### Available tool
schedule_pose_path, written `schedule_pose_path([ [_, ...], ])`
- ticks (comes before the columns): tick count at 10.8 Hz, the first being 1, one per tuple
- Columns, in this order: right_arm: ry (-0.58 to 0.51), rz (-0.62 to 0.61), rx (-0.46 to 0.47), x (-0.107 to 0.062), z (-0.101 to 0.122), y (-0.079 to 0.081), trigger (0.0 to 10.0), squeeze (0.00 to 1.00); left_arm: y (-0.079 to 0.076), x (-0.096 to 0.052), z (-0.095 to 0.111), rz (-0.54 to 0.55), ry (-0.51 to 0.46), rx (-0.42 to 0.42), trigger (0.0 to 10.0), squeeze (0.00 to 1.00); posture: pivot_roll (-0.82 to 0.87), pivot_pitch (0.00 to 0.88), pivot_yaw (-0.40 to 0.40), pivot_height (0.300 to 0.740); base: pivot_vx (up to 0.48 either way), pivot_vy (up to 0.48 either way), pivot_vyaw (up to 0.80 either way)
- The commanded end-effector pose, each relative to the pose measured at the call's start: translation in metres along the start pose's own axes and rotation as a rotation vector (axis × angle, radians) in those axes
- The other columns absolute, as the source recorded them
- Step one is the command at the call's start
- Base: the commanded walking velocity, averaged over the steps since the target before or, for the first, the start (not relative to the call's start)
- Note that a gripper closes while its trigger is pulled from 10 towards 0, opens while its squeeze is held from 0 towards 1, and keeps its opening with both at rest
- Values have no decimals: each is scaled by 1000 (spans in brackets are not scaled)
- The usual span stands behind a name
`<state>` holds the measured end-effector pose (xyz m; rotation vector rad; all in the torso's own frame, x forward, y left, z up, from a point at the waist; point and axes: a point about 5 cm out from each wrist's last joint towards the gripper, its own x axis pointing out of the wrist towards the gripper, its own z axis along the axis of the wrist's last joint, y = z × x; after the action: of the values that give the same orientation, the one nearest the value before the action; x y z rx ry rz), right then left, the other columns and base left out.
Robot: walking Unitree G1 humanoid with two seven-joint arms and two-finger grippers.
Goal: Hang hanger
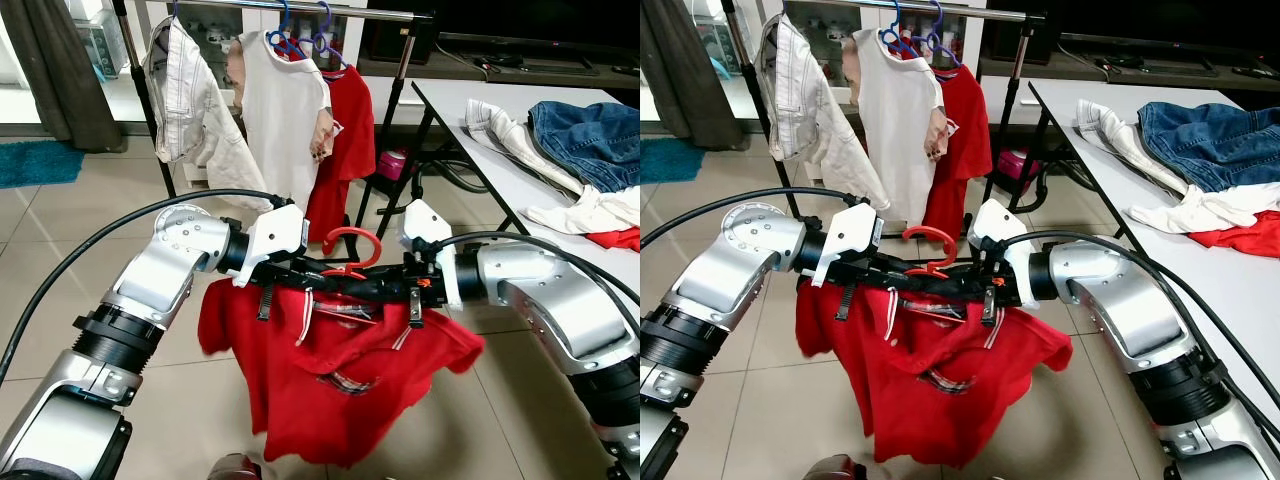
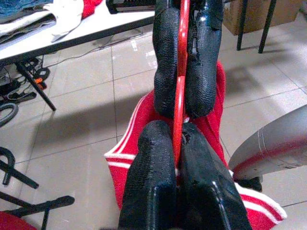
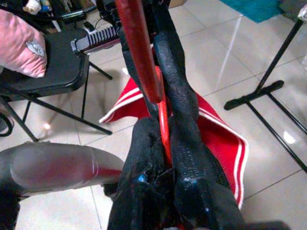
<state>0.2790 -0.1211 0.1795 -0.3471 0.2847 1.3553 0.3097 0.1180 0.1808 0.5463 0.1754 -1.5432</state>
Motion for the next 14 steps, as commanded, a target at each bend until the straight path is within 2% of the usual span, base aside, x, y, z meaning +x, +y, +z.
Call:
schedule_pose_path([
  [1,-20,2,-11,0,2,3,0,0,3,-2,14,29,-61,43,0,0,28,0,-69,740,0,0,0],
  [4,-56,-20,-11,2,7,2,0,0,5,-2,15,42,-68,33,0,0,29,0,-68,740,0,0,0],
  [5,-59,-17,-16,2,7,3,0,0,8,-4,17,60,-111,-16,10000,0,26,0,-66,740,0,0,0],
  [6,-60,4,-10,1,6,5,0,0,9,-6,22,60,-158,-29,10000,1000,34,0,-70,740,0,0,0],
  [11,-48,-9,47,-1,-4,8,0,0,7,-13,28,65,-220,-26,10000,1000,39,0,-58,740,0,0,0],
  [12,-38,-18,62,-3,-7,10,0,0,8,-15,29,75,-224,-25,10000,914,40,0,-62,740,0,0,0],
  [13,-31,-20,67,-5,-10,11,0,0,9,-15,30,70,-223,-23,10000,0,40,0,-61,740,0,0,0],
  [14,-26,-27,58,-5,-12,12,0,0,8,-14,30,62,-219,-28,10000,0,41,0,-54,740,0,0,0],
])
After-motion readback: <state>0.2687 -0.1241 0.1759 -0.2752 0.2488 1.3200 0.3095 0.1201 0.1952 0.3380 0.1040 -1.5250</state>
